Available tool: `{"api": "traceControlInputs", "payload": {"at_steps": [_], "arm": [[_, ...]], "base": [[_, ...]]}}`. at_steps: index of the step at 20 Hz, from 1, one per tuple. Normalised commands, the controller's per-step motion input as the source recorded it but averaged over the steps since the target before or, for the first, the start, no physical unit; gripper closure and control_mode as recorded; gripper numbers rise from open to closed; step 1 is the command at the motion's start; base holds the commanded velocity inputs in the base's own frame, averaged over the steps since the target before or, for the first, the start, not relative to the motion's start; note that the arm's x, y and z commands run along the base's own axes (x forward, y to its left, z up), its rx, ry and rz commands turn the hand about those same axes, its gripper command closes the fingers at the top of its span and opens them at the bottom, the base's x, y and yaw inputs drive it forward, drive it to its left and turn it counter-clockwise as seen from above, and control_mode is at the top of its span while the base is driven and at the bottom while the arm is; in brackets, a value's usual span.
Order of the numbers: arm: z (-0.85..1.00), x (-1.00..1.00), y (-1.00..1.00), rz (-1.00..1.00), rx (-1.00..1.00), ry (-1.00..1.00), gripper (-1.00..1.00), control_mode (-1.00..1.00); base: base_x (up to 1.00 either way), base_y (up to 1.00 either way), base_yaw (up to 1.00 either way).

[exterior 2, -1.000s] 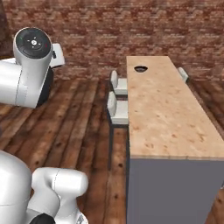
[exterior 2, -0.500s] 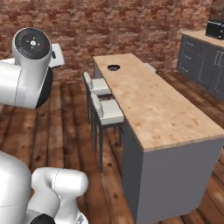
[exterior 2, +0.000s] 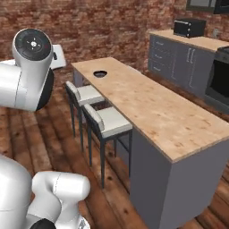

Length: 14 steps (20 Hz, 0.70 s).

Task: Pick the cup of tea, navigate to the dining table, and place it on the saucer.

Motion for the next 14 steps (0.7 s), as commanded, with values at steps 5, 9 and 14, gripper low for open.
{"api": "traceControlInputs", "payload": {"at_steps": [5,9,14], "arm": [[0.0,0.0,0.0,0.0,0.0,0.0,1.0,1.0],[0.0,0.0,0.0,0.0,0.0,0.0,1.0,1.0],[0.0,0.0,0.0,0.0,0.0,0.0,1.0,1.0]], "base": [[0.45,0.91,-0.4],[0.47,0.91,-0.39],[0.45,0.9,-0.36]]}}
